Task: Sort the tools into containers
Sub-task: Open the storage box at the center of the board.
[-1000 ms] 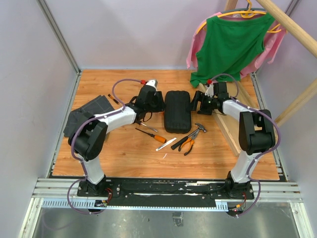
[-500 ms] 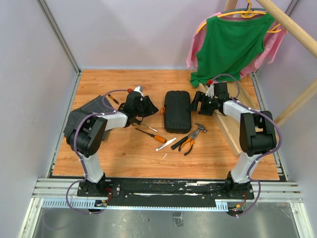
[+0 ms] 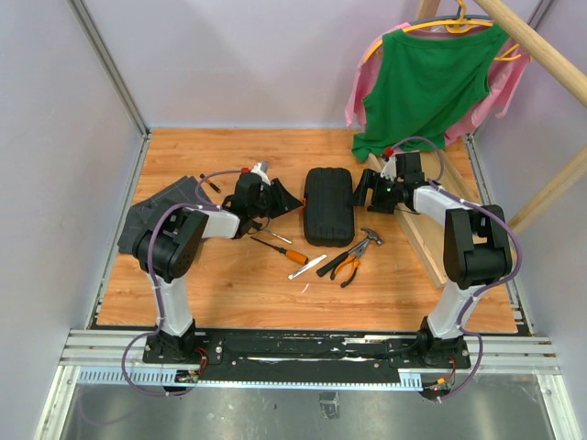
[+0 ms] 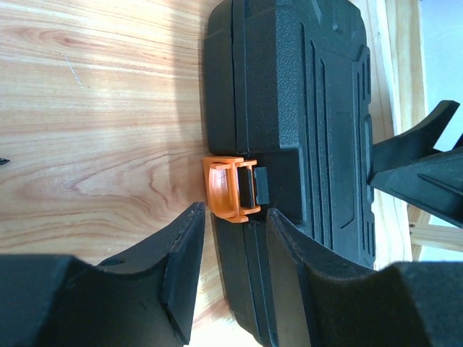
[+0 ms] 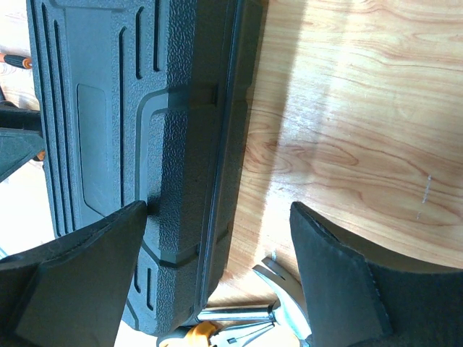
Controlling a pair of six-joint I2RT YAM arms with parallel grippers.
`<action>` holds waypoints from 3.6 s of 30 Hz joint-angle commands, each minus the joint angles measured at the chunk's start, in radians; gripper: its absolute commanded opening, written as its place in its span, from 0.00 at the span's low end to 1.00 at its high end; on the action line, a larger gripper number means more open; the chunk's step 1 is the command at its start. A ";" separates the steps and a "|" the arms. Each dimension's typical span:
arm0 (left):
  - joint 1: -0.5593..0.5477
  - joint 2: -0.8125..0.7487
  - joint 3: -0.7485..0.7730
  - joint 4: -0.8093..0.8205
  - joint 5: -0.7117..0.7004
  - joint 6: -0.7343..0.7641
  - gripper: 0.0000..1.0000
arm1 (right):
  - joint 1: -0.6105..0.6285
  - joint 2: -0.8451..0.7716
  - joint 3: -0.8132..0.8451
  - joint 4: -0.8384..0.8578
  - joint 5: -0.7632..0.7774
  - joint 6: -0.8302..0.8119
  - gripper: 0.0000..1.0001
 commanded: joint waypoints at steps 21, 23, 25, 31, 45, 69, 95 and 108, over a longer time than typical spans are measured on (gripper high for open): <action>0.017 0.083 -0.037 0.181 0.068 -0.073 0.42 | 0.011 0.014 0.002 -0.009 -0.011 -0.008 0.81; 0.023 0.098 -0.055 0.247 0.091 -0.108 0.43 | 0.011 0.016 0.003 -0.008 -0.013 -0.009 0.81; 0.030 0.116 -0.076 0.310 0.111 -0.144 0.43 | 0.011 0.018 0.004 -0.010 -0.012 -0.011 0.81; 0.039 0.158 -0.102 0.420 0.140 -0.201 0.43 | 0.012 0.019 0.008 -0.014 -0.012 -0.014 0.81; 0.055 0.265 -0.139 0.733 0.190 -0.404 0.42 | 0.011 0.021 0.015 -0.023 -0.011 -0.018 0.81; 0.067 0.328 -0.109 0.814 0.187 -0.470 0.36 | 0.012 0.024 0.027 -0.034 -0.010 -0.024 0.80; 0.067 0.295 -0.064 0.644 0.170 -0.356 0.12 | 0.011 0.020 0.027 -0.041 -0.002 -0.031 0.80; 0.067 0.136 -0.043 0.396 0.129 -0.204 0.01 | 0.012 -0.044 0.022 -0.057 0.039 -0.042 0.83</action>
